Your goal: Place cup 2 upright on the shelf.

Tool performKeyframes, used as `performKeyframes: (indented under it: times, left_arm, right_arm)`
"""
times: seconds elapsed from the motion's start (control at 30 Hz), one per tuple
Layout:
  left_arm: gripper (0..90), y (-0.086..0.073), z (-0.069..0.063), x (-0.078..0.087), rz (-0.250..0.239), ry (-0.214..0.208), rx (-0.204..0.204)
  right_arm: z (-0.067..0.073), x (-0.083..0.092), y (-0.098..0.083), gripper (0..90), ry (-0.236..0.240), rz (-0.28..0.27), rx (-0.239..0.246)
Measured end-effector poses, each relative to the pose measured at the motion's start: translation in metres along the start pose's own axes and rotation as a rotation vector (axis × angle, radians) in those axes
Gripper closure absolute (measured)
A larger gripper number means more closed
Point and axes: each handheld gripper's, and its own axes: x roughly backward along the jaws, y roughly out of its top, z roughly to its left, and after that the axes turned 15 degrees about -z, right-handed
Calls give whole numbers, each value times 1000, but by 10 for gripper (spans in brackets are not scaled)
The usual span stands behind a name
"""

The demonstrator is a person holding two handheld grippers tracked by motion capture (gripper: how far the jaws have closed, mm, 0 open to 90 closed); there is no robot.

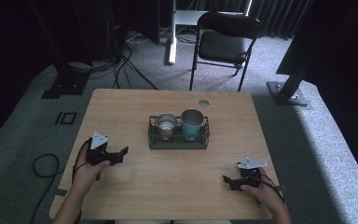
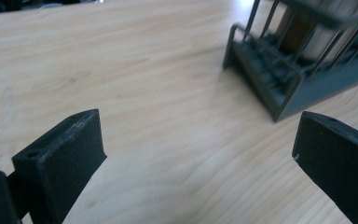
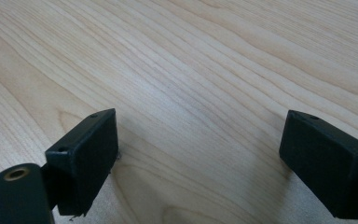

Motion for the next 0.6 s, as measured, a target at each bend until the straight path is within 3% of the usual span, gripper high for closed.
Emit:
performKeyframes:
  times: [0.5, 0.6]
  left_arm:
    - [27, -25, 7, 26, 60, 43, 5]
    - [27, -28, 10, 34, 48, 67, 9]
  right_arm:
    - [0, 0, 0, 111, 0, -2, 0]
    - [0, 0, 0, 112, 0, -2, 1]
